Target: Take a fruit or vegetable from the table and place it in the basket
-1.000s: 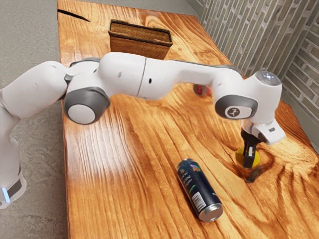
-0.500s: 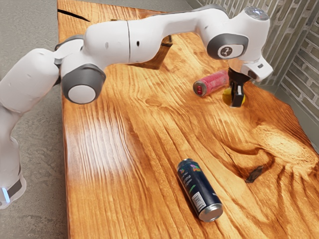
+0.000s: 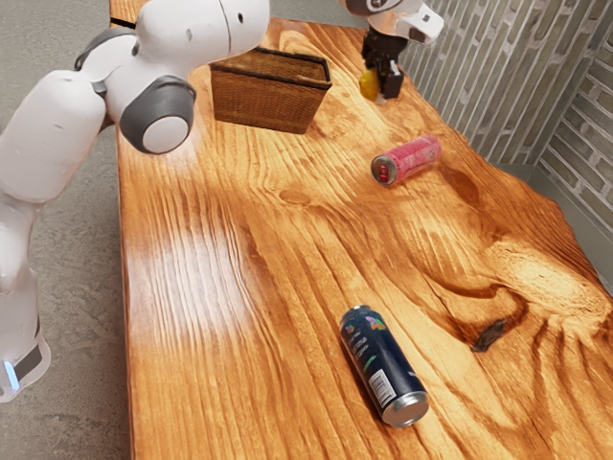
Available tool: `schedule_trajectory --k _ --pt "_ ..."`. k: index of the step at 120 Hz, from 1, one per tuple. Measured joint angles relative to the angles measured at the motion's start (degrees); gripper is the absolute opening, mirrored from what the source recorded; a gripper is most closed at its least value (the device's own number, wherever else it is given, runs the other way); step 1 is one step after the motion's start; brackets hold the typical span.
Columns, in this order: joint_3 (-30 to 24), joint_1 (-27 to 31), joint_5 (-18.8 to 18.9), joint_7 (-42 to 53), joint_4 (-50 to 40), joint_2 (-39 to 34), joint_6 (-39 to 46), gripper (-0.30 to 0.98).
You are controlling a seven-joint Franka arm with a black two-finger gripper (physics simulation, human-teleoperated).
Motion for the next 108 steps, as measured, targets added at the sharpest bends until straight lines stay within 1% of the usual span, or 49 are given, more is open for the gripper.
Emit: schedule_trajectory --k 27,58,67,78,98,108 --pt "0.00 8.70 -0.82 0.09 -0.33 -0.81 -0.48 0.33" --pt "-0.20 15.55 -1.94 0.15 0.06 -1.93 -0.07 0.33" --pt "-0.32 17.71 -2.89 0.15 0.25 -1.71 1.64 0.33" --pt "-1.32 18.40 -3.68 0.12 0.22 -0.87 5.38 0.33" --pt "-6.89 18.39 -4.70 -0.04 -0.21 1.60 14.12 0.31" --pt "-7.23 20.98 -4.64 -0.15 -0.55 2.00 13.95 0.32"
